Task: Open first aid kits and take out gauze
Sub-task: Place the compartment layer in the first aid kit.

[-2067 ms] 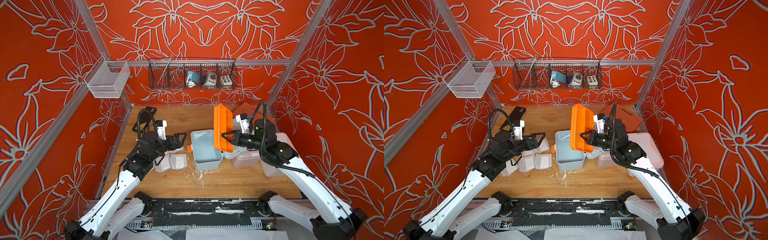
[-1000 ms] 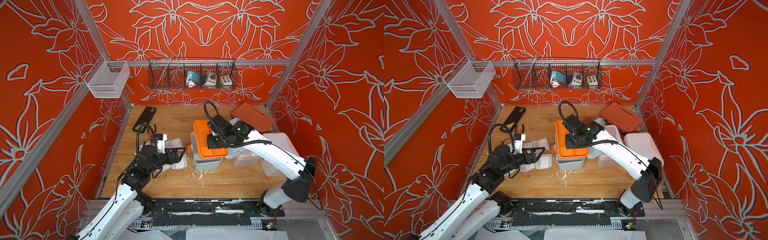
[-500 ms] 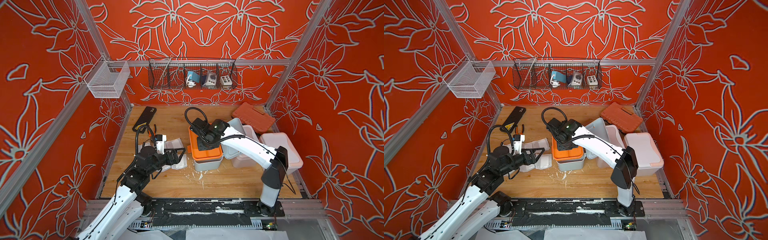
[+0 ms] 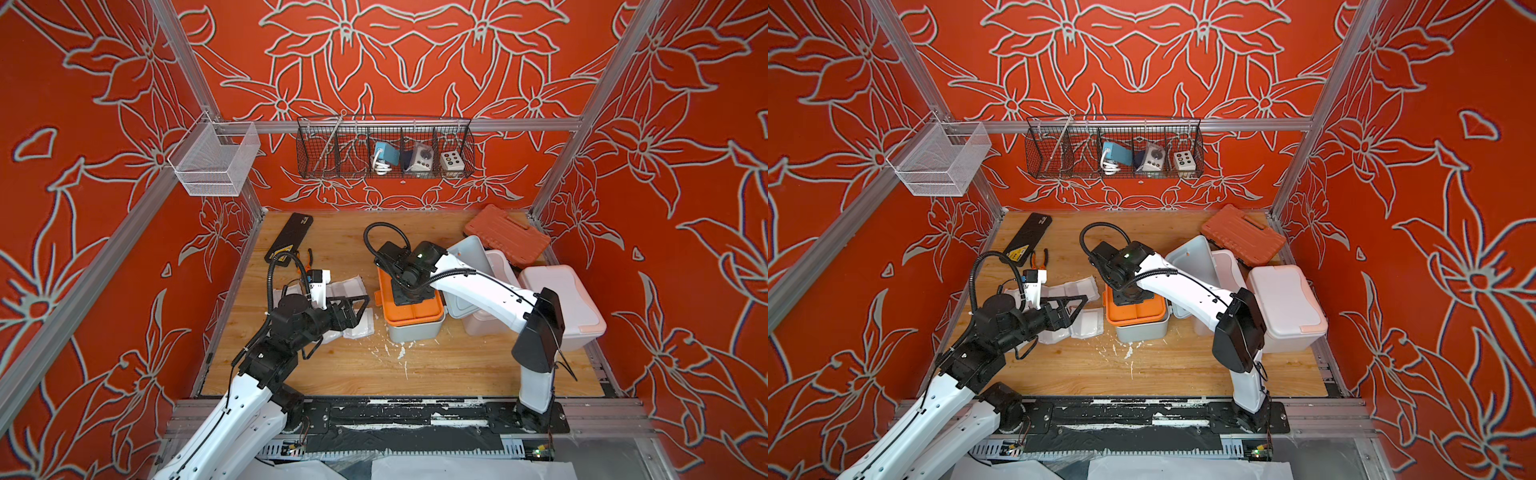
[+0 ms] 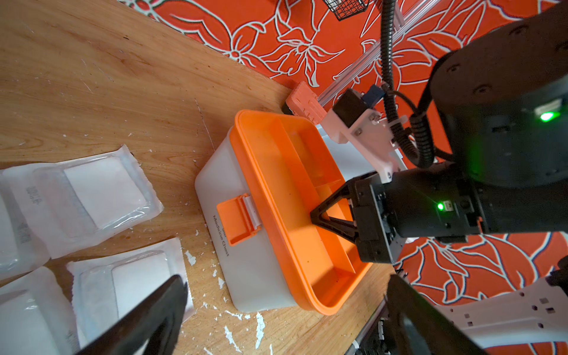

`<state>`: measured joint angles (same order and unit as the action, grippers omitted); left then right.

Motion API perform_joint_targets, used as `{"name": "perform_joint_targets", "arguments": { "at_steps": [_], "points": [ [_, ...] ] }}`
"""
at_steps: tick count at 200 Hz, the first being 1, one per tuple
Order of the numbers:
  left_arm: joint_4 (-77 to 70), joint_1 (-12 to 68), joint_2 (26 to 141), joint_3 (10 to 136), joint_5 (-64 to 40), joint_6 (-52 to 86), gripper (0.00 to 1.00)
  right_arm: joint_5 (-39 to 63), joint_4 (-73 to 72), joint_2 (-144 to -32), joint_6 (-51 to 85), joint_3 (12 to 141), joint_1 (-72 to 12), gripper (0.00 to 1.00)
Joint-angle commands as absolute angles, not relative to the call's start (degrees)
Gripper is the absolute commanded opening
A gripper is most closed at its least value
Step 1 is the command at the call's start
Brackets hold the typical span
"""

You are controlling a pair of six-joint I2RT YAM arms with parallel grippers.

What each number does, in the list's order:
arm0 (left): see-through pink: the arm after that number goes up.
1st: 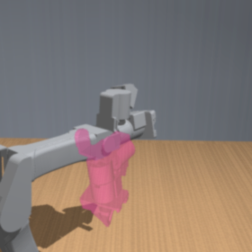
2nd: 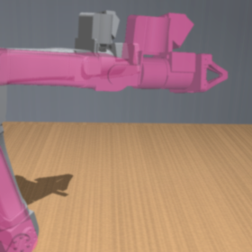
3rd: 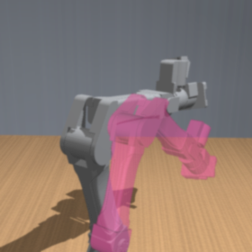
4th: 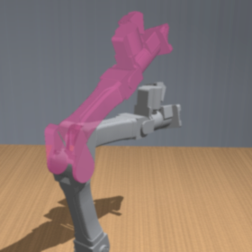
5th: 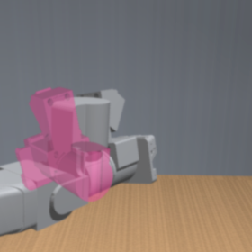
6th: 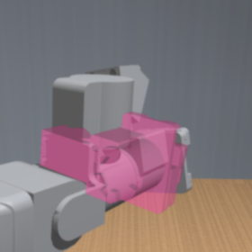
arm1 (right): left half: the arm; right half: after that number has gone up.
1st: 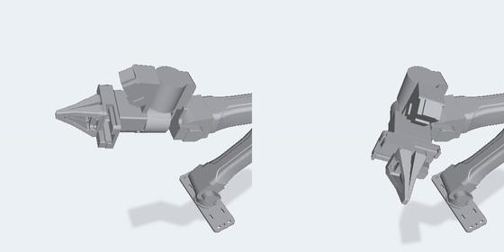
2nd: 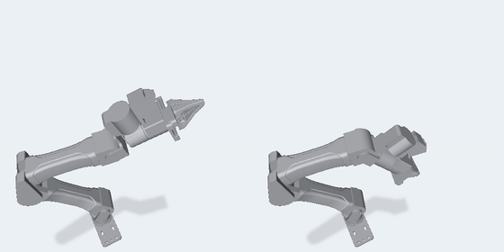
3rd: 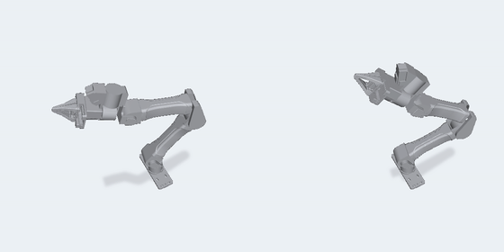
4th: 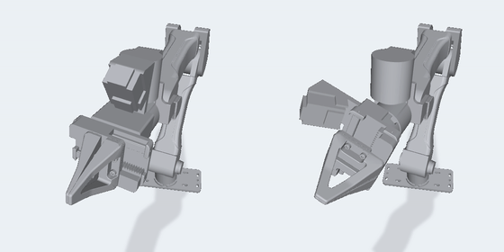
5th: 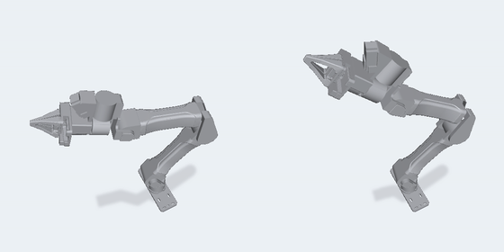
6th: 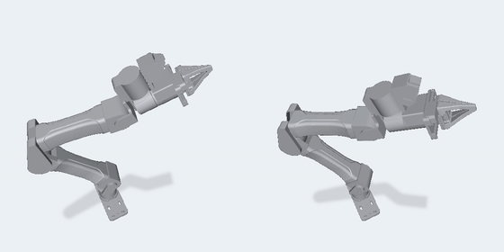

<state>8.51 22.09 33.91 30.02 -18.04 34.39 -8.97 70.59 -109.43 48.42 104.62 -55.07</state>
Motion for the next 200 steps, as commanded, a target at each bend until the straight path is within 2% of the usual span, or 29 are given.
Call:
{"name": "perform_joint_targets", "arguments": {
  "at_steps": [1,200],
  "points": [
    [8.66,22.06,33.39,29.62,-17.73,33.35,0.98,-11.66,72.3,-110.06,49.32,105.41,-55.37,0.0],
    [7.74,22.04,33.75,29.44,-18.34,33.93,0.98,-10.13,67.27,-105.5,49.12,96.62,-53.09,0.0]
  ]
}}
